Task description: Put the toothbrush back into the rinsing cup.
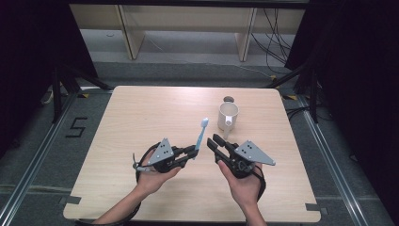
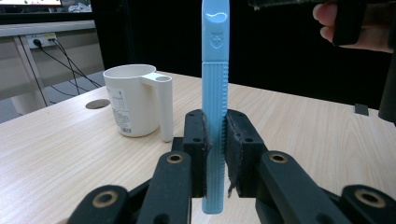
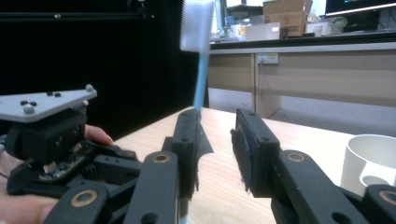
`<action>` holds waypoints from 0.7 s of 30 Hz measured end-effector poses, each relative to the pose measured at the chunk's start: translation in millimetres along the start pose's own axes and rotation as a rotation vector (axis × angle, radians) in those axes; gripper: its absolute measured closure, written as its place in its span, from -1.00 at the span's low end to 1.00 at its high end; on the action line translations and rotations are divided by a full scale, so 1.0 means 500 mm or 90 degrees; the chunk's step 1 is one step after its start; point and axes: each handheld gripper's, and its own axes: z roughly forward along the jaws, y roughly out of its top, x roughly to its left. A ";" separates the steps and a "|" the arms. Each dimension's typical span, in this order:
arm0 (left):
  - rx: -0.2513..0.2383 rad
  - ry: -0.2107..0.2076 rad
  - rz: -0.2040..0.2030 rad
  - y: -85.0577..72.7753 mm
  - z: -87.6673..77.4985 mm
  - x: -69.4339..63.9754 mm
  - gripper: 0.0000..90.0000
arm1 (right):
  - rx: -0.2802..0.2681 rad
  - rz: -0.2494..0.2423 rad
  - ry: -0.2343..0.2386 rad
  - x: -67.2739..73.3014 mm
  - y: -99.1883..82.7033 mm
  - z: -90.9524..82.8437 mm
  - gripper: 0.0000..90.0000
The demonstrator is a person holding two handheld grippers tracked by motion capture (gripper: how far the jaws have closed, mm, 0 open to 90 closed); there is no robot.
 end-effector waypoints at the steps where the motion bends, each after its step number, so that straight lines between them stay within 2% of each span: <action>1: 0.001 0.000 0.001 0.000 0.000 0.000 0.75 | 0.002 0.000 0.000 0.001 0.002 0.002 0.57; 2: 0.001 0.000 0.002 0.000 0.000 -0.001 0.75 | -0.004 -0.009 -0.004 0.001 0.004 0.004 0.58; 4: 0.001 0.000 0.005 0.000 0.001 -0.003 0.75 | -0.001 0.005 0.006 0.005 0.007 0.009 0.58; 5: 0.001 0.000 0.006 0.000 0.001 -0.003 0.75 | -0.005 0.005 0.001 0.006 0.008 0.012 0.57; 6: 0.001 0.000 0.006 -0.001 0.002 -0.004 0.75 | -0.008 -0.008 0.000 0.003 0.010 0.015 0.57; 7: -0.005 -0.003 0.006 -0.002 0.004 -0.005 0.75 | -0.005 0.007 0.007 0.006 0.010 0.017 0.57; 12: 0.003 -0.001 0.011 -0.003 0.004 -0.008 0.75 | -0.006 0.010 0.004 0.007 0.015 0.026 0.56; 14: 0.004 -0.001 0.013 -0.003 0.005 -0.010 0.75 | -0.013 -0.002 0.005 0.005 0.016 0.029 0.56; 15: 0.004 -0.001 0.014 -0.003 0.006 -0.010 0.75 | 0.000 0.014 0.005 0.008 0.017 0.028 0.57; 17: 0.005 -0.003 0.015 -0.002 0.007 -0.011 0.75 | -0.010 -0.006 -0.003 0.004 0.017 0.032 0.59; 18: 0.005 -0.003 0.014 -0.002 0.008 -0.012 0.75 | -0.004 0.012 0.004 0.007 0.017 0.032 0.61; 19: 0.006 -0.003 0.015 -0.002 0.008 -0.013 0.75 | -0.002 0.016 0.005 0.008 0.016 0.033 0.63; 21: 0.006 -0.003 0.018 -0.002 0.009 -0.014 0.75 | -0.003 0.005 0.004 0.007 0.015 0.035 0.66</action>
